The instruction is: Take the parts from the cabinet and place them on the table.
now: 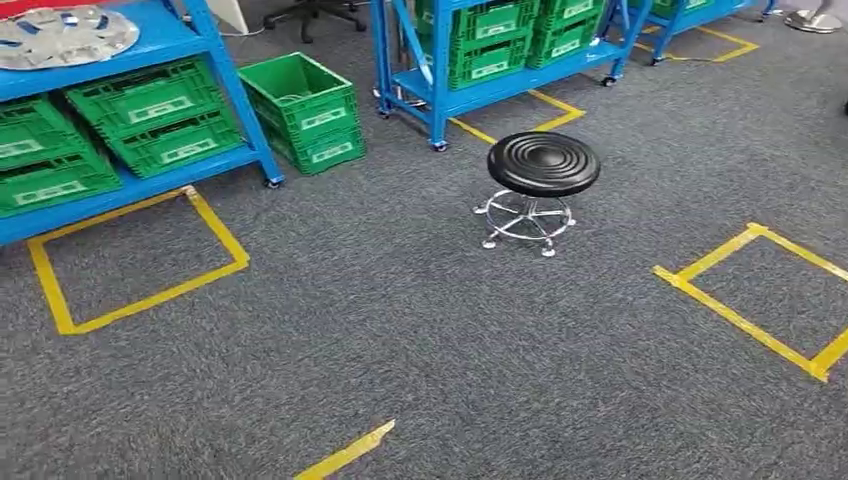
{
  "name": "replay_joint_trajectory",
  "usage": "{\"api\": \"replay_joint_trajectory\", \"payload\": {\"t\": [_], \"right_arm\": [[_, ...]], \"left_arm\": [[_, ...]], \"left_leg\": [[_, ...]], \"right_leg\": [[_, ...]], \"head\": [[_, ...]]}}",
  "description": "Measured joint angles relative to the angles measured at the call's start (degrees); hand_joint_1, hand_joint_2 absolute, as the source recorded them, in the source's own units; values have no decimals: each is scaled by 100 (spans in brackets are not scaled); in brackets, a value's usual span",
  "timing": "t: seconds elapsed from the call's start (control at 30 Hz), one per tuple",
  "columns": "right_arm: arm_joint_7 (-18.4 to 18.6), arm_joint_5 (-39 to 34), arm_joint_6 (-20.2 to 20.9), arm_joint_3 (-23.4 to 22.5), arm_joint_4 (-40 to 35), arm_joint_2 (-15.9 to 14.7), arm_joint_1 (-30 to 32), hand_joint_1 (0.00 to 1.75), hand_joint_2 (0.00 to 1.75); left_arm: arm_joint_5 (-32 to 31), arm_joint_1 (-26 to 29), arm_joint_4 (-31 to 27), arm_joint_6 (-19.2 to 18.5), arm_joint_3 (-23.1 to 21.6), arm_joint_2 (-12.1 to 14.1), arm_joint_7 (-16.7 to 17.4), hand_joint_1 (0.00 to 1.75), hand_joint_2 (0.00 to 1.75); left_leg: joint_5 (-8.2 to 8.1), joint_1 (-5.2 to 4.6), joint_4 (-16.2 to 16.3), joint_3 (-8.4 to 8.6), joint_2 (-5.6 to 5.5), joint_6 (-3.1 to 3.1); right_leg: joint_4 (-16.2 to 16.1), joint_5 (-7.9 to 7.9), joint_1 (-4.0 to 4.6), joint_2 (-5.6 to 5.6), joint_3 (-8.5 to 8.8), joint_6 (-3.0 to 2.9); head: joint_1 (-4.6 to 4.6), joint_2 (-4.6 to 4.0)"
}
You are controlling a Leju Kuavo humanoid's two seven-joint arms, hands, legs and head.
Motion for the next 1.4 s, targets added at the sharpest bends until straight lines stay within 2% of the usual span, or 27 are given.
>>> {"api": "replay_joint_trajectory", "payload": {"t": [0.03, 0.07, 0.1, 0.17, 0.2, 0.23, 0.27, 0.37, 0.4, 0.47, 0.53, 0.6, 0.63, 0.7, 0.73, 0.77, 0.9, 0.93, 1.0, 1.03, 1.1, 1.13, 1.2, 1.23, 1.27, 1.3, 1.4], "right_arm": [[0, 13, -19, 11, 0, 0, 5, 0, 0], [2, 13, -22, 19, -2, 0, 13, 0, 0], [-9, 26, -39, 39, -9, 0, 22, 0, 0], [-42, 66, -74, 52, -26, -11, 20, 0, 0], [-63, 98, -89, 55, -57, -28, 14, 0, 0], [-79, 118, -98, 59, -81, -48, 10, 0, 0], [-85, 148, -118, 72, -111, -61, 13, 0, 0], [-46, 304, -122, 100, -151, -90, 10, 0, 0], [-44, 341, -122, 105, -166, -92, 19, 0, 0], [-37, 413, -122, 105, -184, -118, 26, 0, 0], [-26, 424, -122, 105, -184, -120, 53, 0, 0], [-24, 435, -122, 107, -190, -120, 56, 0, 0], [-24, 448, -122, 105, -197, -120, 54, 0, 0], [-24, 474, -122, 105, -199, -120, 49, 0, 0], [-24, 479, -122, 105, -201, -120, 48, 0, 0], [-26, 483, -122, 103, -203, -120, 54, 0, 0], [-26, 490, -122, 103, -212, -131, 15, 0, 0], [-26, 490, -122, 101, -216, -135, 18, 0, 0], [-26, 490, -122, 100, -234, -144, 29, 0, 0], [-26, 490, -124, 100, -236, -149, 41, 0, 0], [-17, 485, -124, 103, -236, -155, 53, 0, 0], [-17, 490, -124, 105, -236, -155, 66, 0, 0], [-15, 516, -124, 105, -236, -160, 69, 0, 0], [-15, 536, -124, 103, -236, -168, 70, 0, 0], [-15, 544, -124, 100, -236, -170, 82, 0, 0], [0, 564, -124, 94, -238, -173, 85, 0, 0], [15, 610, -124, 81, -256, -184, 98, 0, 0]], "left_arm": [[15, -12, -4, 0, -26, 0, 0, 0, 0], [39, -10, -4, 0, -39, 0, 0, 0, 0], [48, -5, -4, 2, -59, 0, 0, 0, 0], [94, -6, -7, 26, -107, 2, 2, 0, 0], [109, -11, -15, 39, -133, 2, 2, 0, 0], [126, -11, -17, 55, -159, 2, 0, 0, 0], [182, -37, -28, 81, -181, 11, 0, 0, 0], [341, -31, -46, 122, -315, 35, -35, 0, 0], [361, -31, -48, 131, -348, 70, -44, 0, 0], [413, -52, -83, 157, -407, 83, -55, 0, 0], [420, -99, -92, 179, -457, 90, -55, 0, 0], [424, -98, -105, 181, -481, 87, -57, 0, 0], [431, -81, -107, 181, -494, 92, -55, 0, 0], [437, -77, -107, 184, -511, 107, -57, 0, 0], [437, -89, -107, 184, -524, 114, -57, 0, 0], [437, -122, -109, 184, -540, 118, -57, 0, 0], [437, -101, -125, 186, -584, 125, -66, 0, 0], [437, -103, -127, 186, -588, 125, -66, 0, 0], [437, -106, -127, 190, -594, 125, -66, 0, 0], [437, -125, -129, 192, -594, 122, -66, 0, 0], [437, -128, -129, 192, -594, 109, -66, 0, 0], [437, -121, -129, 192, -594, 107, -66, 0, 0], [461, -121, -129, 192, -594, 105, -66, 0, 0], [472, -124, -129, 192, -597, 105, -68, 0, 0], [483, -127, -129, 192, -599, 103, -70, 0, 0], [516, -144, -129, 195, -603, 101, -70, 0, 0], [531, -129, -131, 201, -636, 105, -85, 0, 0]], "left_leg": [[0, -2, 1, -1, -82, 1], [-1, -4, 1, 5, -155, 2], [-3, -3, 2, 17, -240, 3], [-13, 1, 7, 48, -406, -9], [-25, 5, 10, 64, -487, -29], [-39, -2, 19, 47, -536, -54], [-50, -22, 74, 18, -617, -89], [7, 35, 44, -55, -802, -201], [-17, 55, 44, -46, -808, -223], [-366, 43, 573, -293, -272, -282], [-772, 60, 1476, -737, -90, -337], [-760, 63, 1766, -881, -53, -356], [-560, 62, 1538, -766, -41, -346], [-35, 41, 540, -229, 121, -280], [27, -1, 155, -30, 452, -229], [-40, -52, 81, 11, 548, -181], [-20, -55, 32, -22, 264, -71], [16, -12, 5, 7, 226, -38], [36, 3, -2, -10, 128, -2], [37, 3, -2, -21, 48, 10], [38, -2, 1, -28, -110, 15], [37, -3, 1, -19, -195, 15], [31, 0, 6, 7, -379, 6], [22, 3, 10, 27, -458, -7], [10, 9, 13, 27, -523, -28], [1, -27, 46, 1, -588, -63], [61, 37, 41, -81, -815, -184]], "right_leg": [[476, -155, 5, 27, -258, 10], [716, -162, 5, 32, -418, 14], [658, -4, 4, 34, -444, 12], [-158, 569, -5, 71, -146, -4], [-728, 870, -19, 195, 95, -14], [-978, 875, -44, 491, 207, -30], [-1137, 832, -67, 543, 254, -58], [-1090, 845, -6, 362, 300, -153], [-1145, 874, -57, 268, 313, -199], [-1165, 875, -42, 128, 330, -255], [-1162, 856, -27, -68, 337, -274], [-1160, 835, -10, -231, 351, -281], [-1160, 819, -1, -305, 370, -276], [-1161, 781, 14, -448, 437, -257], [-1162, 764, 26, -500, 469, -240], [-1150, 724, 68, -568, 445, -191], [-1200, 686, 67, -805, 579, -79], [-1183, 657, 49, -734, 541, -52], [-785, 379, 21, -145, 367, -12], [-304, 135, 12, -29, 137, 2], [548, -165, 15, 28, -308, 17], [657, -106, 14, 32, -403, 19], [14, 420, 8, 55, -183, 5], [-526, 721, -1, 141, 49, -4], [-970, 906, -30, 414, 229, -9], [-1089, 820, -52, 644, 285, -29], [-1114, 814, -7, 452, 349, -110]], "head": [[4, 0], [4, 0], [0, 0], [0, 0], [4, 0], [4, 0], [-2, 0], [-4, 0], [2, 0], [-63, 0], [-72, 0], [-74, 0], [-78, 0], [-77, 0], [-74, 0], [-72, 0], [-68, 0], [-68, 0], [-20, 0], [-4, 0], [0, 0], [-2, 0], [-2, 0], [-2, 0], [13, 0], [15, 0], [6, 0]]}}
